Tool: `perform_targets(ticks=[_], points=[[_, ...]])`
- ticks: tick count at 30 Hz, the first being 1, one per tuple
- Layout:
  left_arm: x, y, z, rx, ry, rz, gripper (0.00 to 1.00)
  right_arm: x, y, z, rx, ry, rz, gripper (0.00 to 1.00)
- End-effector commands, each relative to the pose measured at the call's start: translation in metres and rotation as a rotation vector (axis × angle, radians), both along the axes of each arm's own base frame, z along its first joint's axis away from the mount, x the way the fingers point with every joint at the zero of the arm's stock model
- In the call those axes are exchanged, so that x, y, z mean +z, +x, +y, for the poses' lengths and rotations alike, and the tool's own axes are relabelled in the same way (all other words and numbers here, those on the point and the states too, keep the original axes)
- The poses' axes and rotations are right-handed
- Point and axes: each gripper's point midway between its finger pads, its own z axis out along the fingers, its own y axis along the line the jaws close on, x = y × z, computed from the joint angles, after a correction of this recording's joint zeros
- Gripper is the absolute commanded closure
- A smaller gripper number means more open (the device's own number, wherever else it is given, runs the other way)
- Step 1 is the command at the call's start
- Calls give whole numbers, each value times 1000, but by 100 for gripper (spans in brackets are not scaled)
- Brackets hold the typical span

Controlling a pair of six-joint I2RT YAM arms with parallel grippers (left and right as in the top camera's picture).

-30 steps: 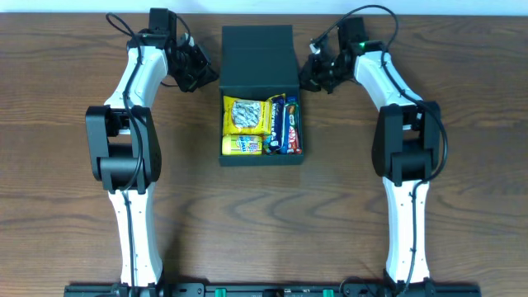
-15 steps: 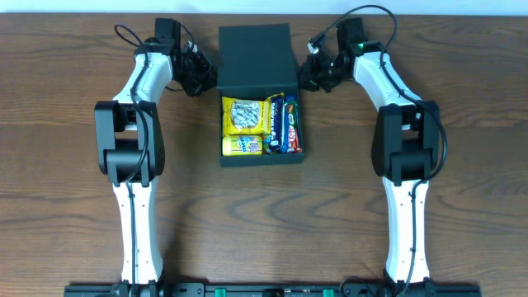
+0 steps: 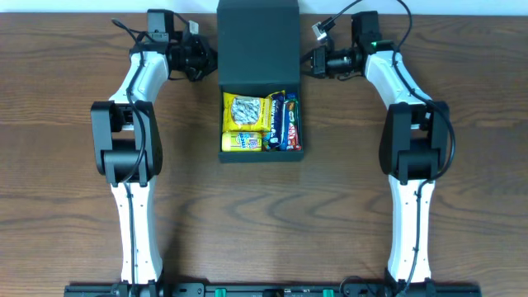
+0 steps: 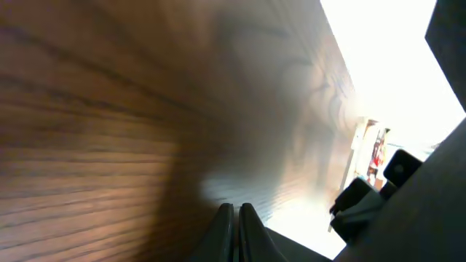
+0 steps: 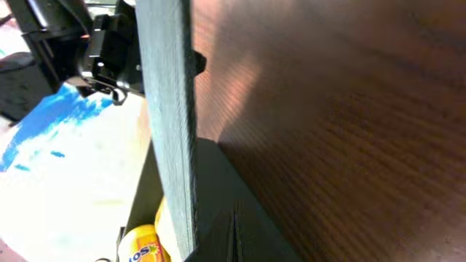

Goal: Pack container

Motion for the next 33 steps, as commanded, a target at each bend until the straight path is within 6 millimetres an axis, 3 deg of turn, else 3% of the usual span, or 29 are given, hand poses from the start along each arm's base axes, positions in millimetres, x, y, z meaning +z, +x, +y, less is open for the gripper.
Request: perform_targets(ticks=[1,9,14,18,21,24,27,33], points=[[52,8,-12,-71,-14,-157,94,61,0,5,61,64,-165,99],[134,1,-14,-135,19,-379,94,134,-7,4,70,48,-352,98],[183,-18,-14,-184,64,-496,94,177,-22,1,67,21,-427,98],[217,-39,-13,-225,105,-568,94,197,-43,1,94,6,-446,98],[234,-71,-14,-293,178,-597,94,191,-64,1,103,-103,-403,98],[234,-96,-13,-328,290,-566,94,172,-87,-2,137,-273,-359,98],[237,-103,-5,-304,390,-556,94,161,-88,-20,88,-465,-343,98],[236,-123,15,-266,500,-471,94,176,-89,-54,-23,-637,-354,98]])
